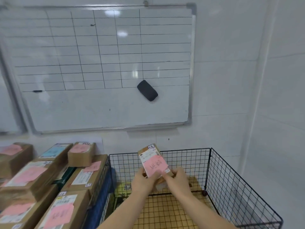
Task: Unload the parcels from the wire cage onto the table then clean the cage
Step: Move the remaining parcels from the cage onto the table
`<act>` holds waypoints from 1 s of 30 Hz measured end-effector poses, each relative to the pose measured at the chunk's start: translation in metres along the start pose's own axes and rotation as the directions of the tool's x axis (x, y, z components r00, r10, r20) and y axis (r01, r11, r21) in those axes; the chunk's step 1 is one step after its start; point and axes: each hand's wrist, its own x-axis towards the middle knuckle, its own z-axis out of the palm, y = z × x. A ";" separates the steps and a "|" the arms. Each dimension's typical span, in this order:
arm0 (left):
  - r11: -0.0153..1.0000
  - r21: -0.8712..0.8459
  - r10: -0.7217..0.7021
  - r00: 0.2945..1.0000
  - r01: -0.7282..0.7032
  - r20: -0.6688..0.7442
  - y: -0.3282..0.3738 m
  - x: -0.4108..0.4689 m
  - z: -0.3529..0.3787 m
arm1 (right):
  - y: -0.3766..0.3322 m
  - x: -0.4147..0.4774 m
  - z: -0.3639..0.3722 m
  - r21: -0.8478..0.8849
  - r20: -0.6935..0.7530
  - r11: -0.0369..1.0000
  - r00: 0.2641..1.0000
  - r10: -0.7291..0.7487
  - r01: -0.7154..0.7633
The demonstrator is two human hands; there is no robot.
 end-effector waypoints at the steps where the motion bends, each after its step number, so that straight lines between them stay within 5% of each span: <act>1: 1.000 0.004 0.003 1.000 -0.003 -0.017 0.001 -0.001 -0.001 | 0.000 -0.002 0.001 -0.027 0.018 1.000 1.000 -0.016 0.017; 13: 0.983 0.180 0.077 0.982 -0.045 -0.172 0.025 -0.012 -0.066 | -0.028 -0.021 0.013 -0.266 0.366 0.879 0.885 -0.289 0.397; 17: 0.993 0.116 0.052 0.963 -0.021 -0.265 0.025 -0.013 -0.101 | -0.046 -0.022 0.036 -0.246 0.380 0.904 0.893 -0.243 0.351; 30: 0.999 -0.025 -0.050 0.877 0.043 -0.478 0.000 0.006 -0.228 | -0.113 -0.046 0.150 -0.110 0.583 0.861 0.734 -0.349 0.497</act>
